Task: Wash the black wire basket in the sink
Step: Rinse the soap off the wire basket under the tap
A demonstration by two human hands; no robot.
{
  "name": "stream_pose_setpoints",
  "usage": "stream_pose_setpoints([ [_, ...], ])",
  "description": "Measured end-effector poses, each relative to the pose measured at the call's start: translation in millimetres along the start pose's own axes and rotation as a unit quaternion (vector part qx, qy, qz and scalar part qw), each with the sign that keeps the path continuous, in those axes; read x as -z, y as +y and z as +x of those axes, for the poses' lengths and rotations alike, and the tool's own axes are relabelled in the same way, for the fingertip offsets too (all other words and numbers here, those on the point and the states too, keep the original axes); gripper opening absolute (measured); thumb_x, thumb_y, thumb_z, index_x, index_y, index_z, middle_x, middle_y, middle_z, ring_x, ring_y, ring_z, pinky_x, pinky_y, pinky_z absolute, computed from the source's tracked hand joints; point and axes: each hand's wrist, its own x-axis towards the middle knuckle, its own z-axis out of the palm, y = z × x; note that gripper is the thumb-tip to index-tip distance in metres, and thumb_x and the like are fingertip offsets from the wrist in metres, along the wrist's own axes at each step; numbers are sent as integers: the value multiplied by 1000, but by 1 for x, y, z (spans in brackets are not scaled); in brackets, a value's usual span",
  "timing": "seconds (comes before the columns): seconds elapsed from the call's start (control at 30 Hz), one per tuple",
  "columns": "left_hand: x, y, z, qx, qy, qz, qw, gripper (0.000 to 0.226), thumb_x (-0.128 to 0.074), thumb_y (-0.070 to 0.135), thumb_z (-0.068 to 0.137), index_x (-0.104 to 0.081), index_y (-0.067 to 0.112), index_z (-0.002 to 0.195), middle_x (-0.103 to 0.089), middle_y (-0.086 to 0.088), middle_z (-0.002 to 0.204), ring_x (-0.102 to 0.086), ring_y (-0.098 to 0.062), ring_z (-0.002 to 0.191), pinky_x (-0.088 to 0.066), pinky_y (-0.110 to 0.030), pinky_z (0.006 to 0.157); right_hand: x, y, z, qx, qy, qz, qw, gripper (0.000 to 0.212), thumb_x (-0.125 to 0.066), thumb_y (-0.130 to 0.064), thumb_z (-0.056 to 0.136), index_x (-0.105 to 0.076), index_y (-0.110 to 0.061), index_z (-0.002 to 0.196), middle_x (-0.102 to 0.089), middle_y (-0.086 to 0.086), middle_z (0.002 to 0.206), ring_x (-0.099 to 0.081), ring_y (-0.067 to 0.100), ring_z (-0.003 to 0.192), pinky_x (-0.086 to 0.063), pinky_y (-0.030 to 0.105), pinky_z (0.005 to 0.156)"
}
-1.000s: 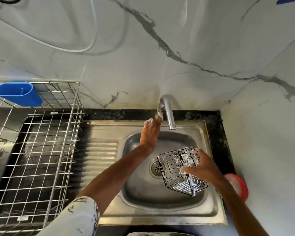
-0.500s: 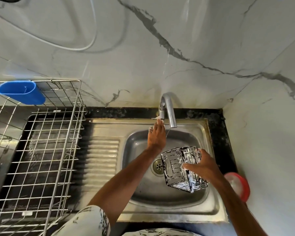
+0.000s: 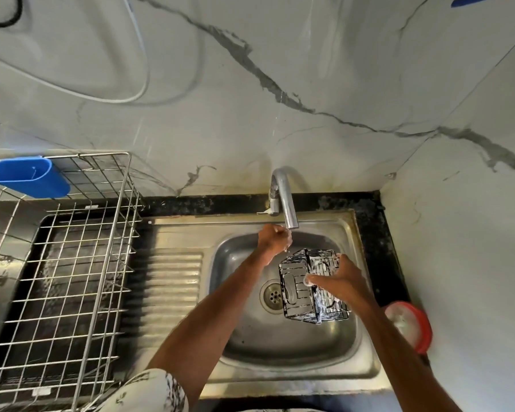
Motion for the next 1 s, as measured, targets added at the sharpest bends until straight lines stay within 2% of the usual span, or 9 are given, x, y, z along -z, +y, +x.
stream_pose_setpoints([
  [0.17, -1, 9, -3, 44, -11, -18, 999, 26, -62, 4, 98, -60, 15, 75, -64, -2, 80, -70, -23, 86, -62, -43, 86, -3, 0, 5, -9, -4, 1, 1000, 121, -90, -54, 63, -24, -12, 155, -44, 17, 152, -48, 34, 134, -45, 43, 107],
  [0.27, -6, 16, -2, 92, -38, -75, 992, 9, -59, -5, 96, -62, 4, 99, -63, -9, 94, -64, -20, 80, -58, -36, 76, -5, -1, 7, -7, -5, -6, 1000, 122, -91, -55, 61, -25, -12, 155, -43, 16, 152, -47, 33, 135, -45, 44, 108],
  [0.4, -10, 21, -3, 160, -72, -183, 967, 31, -71, -7, 87, -60, 6, 113, -70, -20, 118, -64, -19, 85, -56, -32, 72, -6, -1, 9, -13, -1, -10, 1000, 127, -91, -59, 56, -25, -13, 155, -42, 15, 154, -46, 34, 137, -45, 46, 109],
  [0.47, -9, 25, -5, 170, -49, -227, 958, 38, -75, -4, 88, -53, 12, 115, -71, -17, 110, -61, -14, 78, -49, -24, 62, -5, 0, 11, -15, 2, -10, 1000, 129, -91, -59, 56, -23, -14, 156, -41, 15, 155, -45, 34, 138, -44, 46, 110],
  [0.6, -7, 32, -9, 185, -35, -301, 935, 34, -70, 4, 94, -60, -4, 126, -72, -14, 93, -69, -14, 73, -49, -16, 44, -5, 3, 14, -13, 2, -7, 1000, 129, -91, -58, 58, -21, -13, 157, -41, 16, 155, -45, 35, 138, -44, 47, 110],
  [0.7, -5, 36, -17, 196, -34, -410, 890, 34, -46, 8, 109, -43, -6, 139, -69, -25, 98, -72, -32, 97, -63, -35, 80, -4, 5, 16, -12, 1, 3, 1000, 128, -91, -57, 58, -22, -12, 156, -41, 16, 155, -46, 35, 137, -44, 47, 110],
  [0.77, -4, 37, -20, 206, -24, -460, 864, 33, -37, 18, 111, -40, -2, 137, -64, -30, 113, -66, -39, 111, -54, -47, 103, -5, 6, 18, -11, -2, 10, 1000, 128, -92, -55, 58, -22, -12, 156, -41, 17, 155, -46, 36, 137, -45, 47, 110],
  [0.9, 1, 41, -16, 247, 8, -501, 829, 35, -41, 27, 107, -52, -1, 124, -56, -27, 129, -58, -40, 121, -46, -49, 113, -7, 4, 19, -11, 3, 13, 1000, 125, -91, -57, 59, -25, -12, 155, -45, 17, 152, -48, 35, 135, -47, 47, 108],
  [1.0, -2, 43, -17, 259, 28, -500, 826, 36, -40, 29, 108, -48, -2, 122, -56, -29, 118, -57, -41, 117, -45, -46, 111, -7, -1, 18, -6, 10, 11, 1000, 123, -90, -59, 58, -28, -14, 154, -47, 16, 150, -50, 34, 133, -47, 45, 107],
])
